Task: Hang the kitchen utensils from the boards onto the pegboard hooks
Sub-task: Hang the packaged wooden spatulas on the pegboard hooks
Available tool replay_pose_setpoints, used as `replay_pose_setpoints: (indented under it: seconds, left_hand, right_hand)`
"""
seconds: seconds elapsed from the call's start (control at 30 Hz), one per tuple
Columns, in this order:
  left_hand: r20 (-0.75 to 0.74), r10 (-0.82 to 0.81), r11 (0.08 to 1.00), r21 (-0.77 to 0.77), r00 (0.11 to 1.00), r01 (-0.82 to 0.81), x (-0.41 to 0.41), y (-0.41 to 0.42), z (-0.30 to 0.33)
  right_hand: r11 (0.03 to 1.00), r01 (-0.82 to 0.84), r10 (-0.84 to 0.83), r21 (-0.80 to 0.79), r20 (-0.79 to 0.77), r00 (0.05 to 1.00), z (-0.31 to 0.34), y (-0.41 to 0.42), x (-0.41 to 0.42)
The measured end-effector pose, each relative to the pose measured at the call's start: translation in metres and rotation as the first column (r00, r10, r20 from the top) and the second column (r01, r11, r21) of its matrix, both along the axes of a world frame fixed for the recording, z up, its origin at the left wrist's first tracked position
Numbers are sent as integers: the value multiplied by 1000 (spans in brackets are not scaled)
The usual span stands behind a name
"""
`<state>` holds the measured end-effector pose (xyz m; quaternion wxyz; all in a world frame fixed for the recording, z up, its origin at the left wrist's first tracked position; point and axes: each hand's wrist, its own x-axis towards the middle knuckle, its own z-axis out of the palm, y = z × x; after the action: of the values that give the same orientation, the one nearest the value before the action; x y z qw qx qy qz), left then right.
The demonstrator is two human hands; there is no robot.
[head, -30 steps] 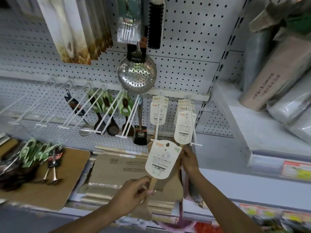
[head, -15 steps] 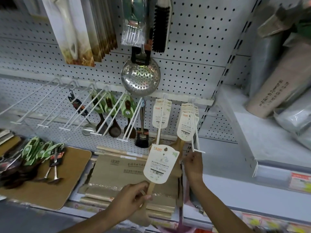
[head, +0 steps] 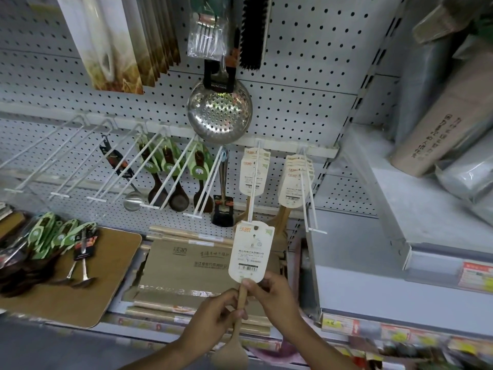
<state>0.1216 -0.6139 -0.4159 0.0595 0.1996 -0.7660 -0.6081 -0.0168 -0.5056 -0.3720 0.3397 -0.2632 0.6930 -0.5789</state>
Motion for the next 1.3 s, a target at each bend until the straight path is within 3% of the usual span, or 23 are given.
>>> replay_pose_setpoints:
  seconds: [0.23,0.67,0.87,1.3]
  left_hand:
    - [55,91,990,103,994,-96,-3,-1,-9]
    - [206,57,996,58,977,-71,10,-14,-32]
    - [181,55,993,91,982,-72,-5,-27,-32]
    - [225,112,971,-231,968,-58,-63,-69,-20]
  right_hand:
    - [994,103,-103,37,-18,995,-4,-12,4]
    - [994,110,-110,11,15,994,-7,-25,1]
    - [990,136,-136,38,-14,991,-8,-47,-22]
    - [984,146,-142,98,-51,989,9,-96,-75]
